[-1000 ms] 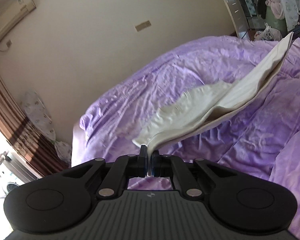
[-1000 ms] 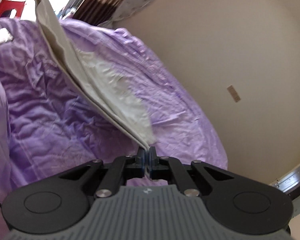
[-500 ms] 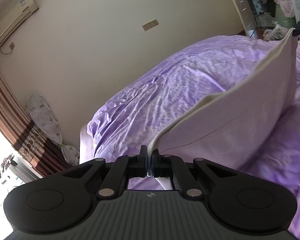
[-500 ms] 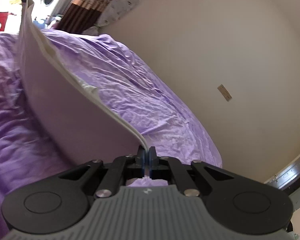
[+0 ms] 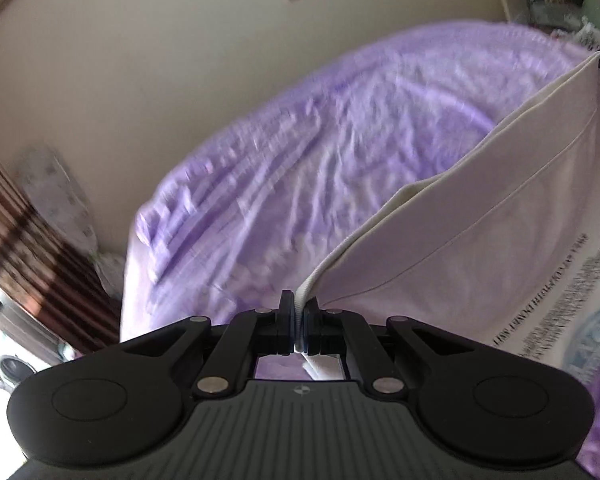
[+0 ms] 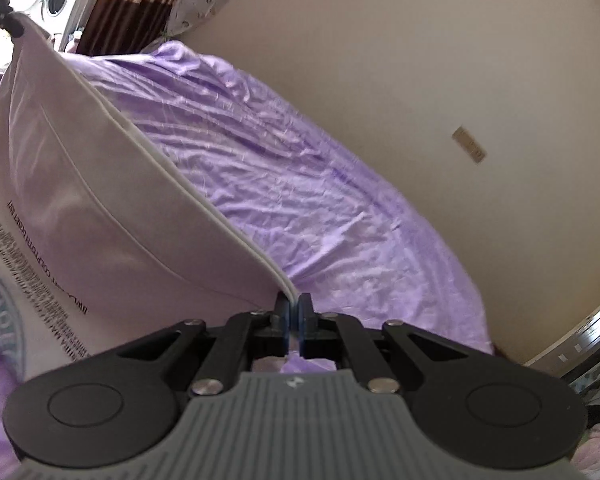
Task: Fold small clothes
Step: 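Lift the hem with both tools and fold it over toward the collar, then lower the folded hem onto the sweatshirt and open both tools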
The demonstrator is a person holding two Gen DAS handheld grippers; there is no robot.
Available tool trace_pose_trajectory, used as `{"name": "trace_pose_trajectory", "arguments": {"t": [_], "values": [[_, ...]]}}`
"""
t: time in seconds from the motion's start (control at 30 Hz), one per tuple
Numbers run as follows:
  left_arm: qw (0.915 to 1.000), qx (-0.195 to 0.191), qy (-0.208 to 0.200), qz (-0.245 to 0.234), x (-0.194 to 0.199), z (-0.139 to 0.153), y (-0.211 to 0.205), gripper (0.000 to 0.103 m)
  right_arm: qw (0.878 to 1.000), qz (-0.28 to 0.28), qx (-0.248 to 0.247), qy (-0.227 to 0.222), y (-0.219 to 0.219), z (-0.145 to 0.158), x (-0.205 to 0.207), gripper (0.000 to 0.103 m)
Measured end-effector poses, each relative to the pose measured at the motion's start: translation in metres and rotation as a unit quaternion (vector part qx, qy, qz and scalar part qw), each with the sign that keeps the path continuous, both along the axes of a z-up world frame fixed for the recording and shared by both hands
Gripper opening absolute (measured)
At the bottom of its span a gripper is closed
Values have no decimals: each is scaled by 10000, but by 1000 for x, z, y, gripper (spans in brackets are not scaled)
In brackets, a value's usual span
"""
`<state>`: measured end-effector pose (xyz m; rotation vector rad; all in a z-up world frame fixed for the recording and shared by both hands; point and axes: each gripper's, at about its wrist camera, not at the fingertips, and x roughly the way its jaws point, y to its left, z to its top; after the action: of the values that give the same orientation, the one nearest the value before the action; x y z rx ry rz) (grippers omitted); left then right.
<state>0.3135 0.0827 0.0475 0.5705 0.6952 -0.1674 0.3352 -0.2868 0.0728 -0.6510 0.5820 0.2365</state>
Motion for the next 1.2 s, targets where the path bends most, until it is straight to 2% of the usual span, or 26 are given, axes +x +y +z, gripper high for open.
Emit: {"name": "trace_pose_trajectory", "arguments": {"t": [0.23, 0.33, 0.5, 0.7, 0.8, 0.9, 1.07, 1.1, 1.13, 1.17, 1.2], "values": [[9959, -271, 807, 289, 76, -89, 13, 3, 9965, -155, 190, 800, 14, -108, 108, 0], [9935, -379, 1001, 378, 97, -113, 21, 3, 9935, -284, 228, 1074, 18, -148, 140, 0], [9905, -579, 1149, 482, 120, -135, 31, 4, 9911, -422, 256, 1234, 23, -189, 170, 0], [9892, -802, 1085, 564, 118, -135, 35, 4, 9908, -547, 327, 1191, 27, -205, 177, 0], [9888, -971, 963, 589, 116, -119, 37, 4, 9937, -620, 388, 852, 27, -192, 163, 0], [9900, -884, 926, 597, 115, -109, 36, 4, 9949, -659, 501, 583, 27, -172, 155, 0], [9870, -881, 1080, 797, 127, -116, 35, 4, 9940, -726, 554, 604, 32, -176, 171, 0], [9862, -875, 1150, 809, 129, -120, 34, 7, 9938, -748, 526, 633, 34, -180, 174, 0], [9853, -903, 1160, 868, 129, -121, 36, 18, 9931, -768, 534, 706, 34, -184, 177, 0], [9852, -968, 1088, 906, 128, -120, 38, 20, 9922, -774, 565, 796, 34, -188, 178, 0], [9851, -1043, 947, 990, 126, -117, 40, 31, 9918, -813, 573, 804, 33, -190, 178, 6]]}}
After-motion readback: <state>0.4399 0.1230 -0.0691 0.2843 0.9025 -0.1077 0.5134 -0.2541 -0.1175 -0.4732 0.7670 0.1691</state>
